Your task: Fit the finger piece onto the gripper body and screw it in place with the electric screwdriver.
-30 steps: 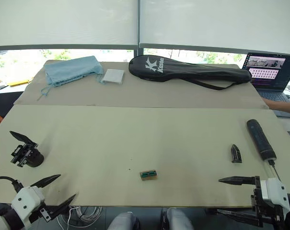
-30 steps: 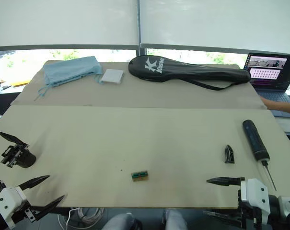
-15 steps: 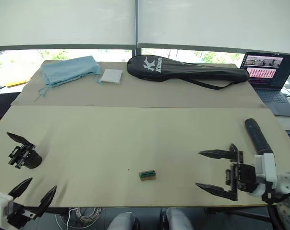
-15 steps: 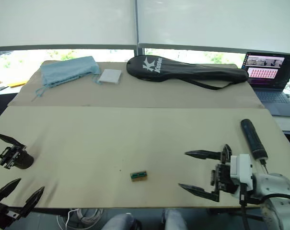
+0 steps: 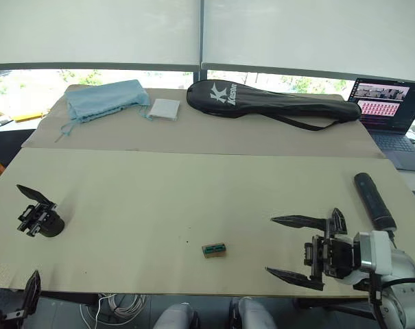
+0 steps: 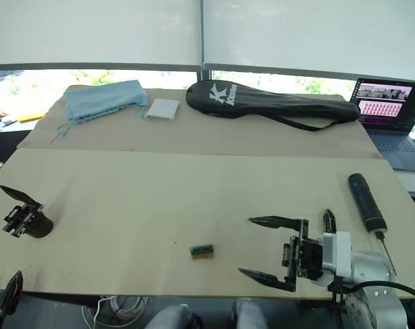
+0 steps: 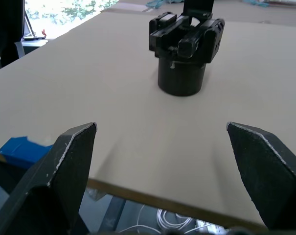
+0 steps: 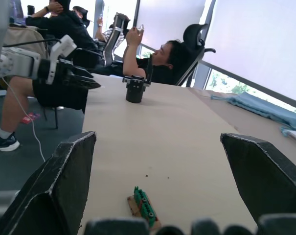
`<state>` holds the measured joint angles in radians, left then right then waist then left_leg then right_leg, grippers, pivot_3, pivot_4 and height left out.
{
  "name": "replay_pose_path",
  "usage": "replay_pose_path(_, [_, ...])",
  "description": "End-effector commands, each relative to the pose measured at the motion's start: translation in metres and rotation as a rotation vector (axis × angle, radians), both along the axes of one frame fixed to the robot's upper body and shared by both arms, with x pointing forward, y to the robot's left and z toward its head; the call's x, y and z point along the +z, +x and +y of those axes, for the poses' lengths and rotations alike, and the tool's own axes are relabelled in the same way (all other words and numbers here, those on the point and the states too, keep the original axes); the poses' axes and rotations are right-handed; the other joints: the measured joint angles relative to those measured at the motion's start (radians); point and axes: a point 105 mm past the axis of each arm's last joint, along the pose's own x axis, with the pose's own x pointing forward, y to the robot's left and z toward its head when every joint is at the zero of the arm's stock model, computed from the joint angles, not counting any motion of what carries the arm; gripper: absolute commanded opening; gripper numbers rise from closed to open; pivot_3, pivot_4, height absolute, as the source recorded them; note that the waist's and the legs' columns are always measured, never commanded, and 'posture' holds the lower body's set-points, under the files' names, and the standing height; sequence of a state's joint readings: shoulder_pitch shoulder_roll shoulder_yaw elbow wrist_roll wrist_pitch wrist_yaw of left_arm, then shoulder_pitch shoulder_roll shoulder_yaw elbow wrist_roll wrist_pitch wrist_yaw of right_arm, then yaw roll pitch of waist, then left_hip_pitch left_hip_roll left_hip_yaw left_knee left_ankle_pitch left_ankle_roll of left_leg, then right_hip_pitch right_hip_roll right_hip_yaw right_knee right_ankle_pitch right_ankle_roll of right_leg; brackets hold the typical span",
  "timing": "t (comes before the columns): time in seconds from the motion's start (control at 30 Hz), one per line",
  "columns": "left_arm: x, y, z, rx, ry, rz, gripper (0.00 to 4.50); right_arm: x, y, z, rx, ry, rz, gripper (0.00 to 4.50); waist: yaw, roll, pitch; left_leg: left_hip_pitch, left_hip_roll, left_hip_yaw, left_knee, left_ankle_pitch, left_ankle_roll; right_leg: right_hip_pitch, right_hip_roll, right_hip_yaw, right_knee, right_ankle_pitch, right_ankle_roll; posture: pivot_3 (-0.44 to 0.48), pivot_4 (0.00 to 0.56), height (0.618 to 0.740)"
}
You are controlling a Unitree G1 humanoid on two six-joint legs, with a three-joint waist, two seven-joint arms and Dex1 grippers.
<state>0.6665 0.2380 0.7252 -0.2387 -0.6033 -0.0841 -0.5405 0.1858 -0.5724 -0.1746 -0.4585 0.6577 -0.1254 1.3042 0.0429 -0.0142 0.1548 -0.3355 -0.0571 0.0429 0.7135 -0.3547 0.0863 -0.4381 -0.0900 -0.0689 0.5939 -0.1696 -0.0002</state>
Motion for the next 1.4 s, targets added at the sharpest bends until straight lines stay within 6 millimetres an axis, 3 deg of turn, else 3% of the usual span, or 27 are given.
replay_pose_path(0.03, [0.008, 0.013, -0.004, -0.029, 0.039, 0.015, 4.50, 0.008, -0.001, -0.002, 0.001, 0.040, -0.030, 4.46, -0.002, 0.000, 0.000, 0.000, 0.000, 0.000, 0.000, 0.000, 0.000, 0.000, 0.000, 0.000, 0.000, 0.000, 0.000, 0.000, 0.150, 0.740])
replay_pose_path(0.4, [-0.004, 0.064, 0.019, 0.024, 0.097, 0.090, 4.50, 0.005, 0.002, 0.003, -0.026, 0.033, -0.076, 4.46, -0.004, 0.001, 0.000, 0.000, 0.000, 0.000, 0.000, 0.001, -0.003, 0.001, 0.001, 0.000, 0.001, 0.001, -0.001, 0.000, 0.150, 0.740])
replay_pose_path(0.67, [-0.010, 0.088, 0.028, -0.007, 0.086, 0.104, 4.50, 0.005, 0.006, 0.003, -0.050, 0.027, -0.104, 4.46, -0.010, 0.001, 0.000, 0.002, -0.001, 0.000, 0.000, 0.002, -0.006, 0.001, 0.002, -0.001, 0.002, 0.001, -0.001, 0.000, 0.150, 0.740])
replay_pose_path(1.1, [-0.013, 0.112, 0.023, -0.088, 0.117, 0.080, 4.50, 0.000, 0.002, 0.005, -0.065, -0.005, -0.092, 4.46, -0.012, 0.007, -0.001, 0.007, -0.001, 0.000, -0.001, 0.003, -0.009, 0.008, 0.002, -0.002, 0.002, 0.001, -0.001, 0.000, 0.150, 0.740])
replay_pose_path(1.2, [-0.015, 0.111, 0.025, -0.081, 0.125, 0.085, 3.71, 0.000, 0.002, 0.005, -0.068, -0.008, -0.093, 4.50, -0.012, 0.007, -0.001, 0.010, -0.001, 0.000, -0.002, 0.003, -0.009, 0.011, 0.001, -0.002, 0.002, 0.001, -0.001, 0.000, 0.150, 0.740])
replay_pose_path(1.3, [-0.016, 0.106, 0.026, -0.073, 0.113, 0.080, 2.36, -0.001, 0.003, 0.003, -0.073, -0.011, -0.094, 4.50, -0.011, 0.007, -0.001, 0.014, -0.001, 0.000, -0.003, 0.002, -0.009, 0.013, 0.001, -0.001, 0.001, 0.001, -0.001, 0.000, 0.150, 0.740])
replay_pose_path(1.4, [-0.011, 0.105, 0.022, -0.091, 0.097, 0.030, 2.34, -0.003, 0.003, -0.001, -0.081, -0.016, -0.093, 4.50, -0.012, 0.007, -0.001, 0.014, -0.001, 0.000, -0.003, 0.002, -0.009, 0.013, 0.001, -0.001, 0.001, 0.001, -0.001, 0.000, 0.150, 0.740])
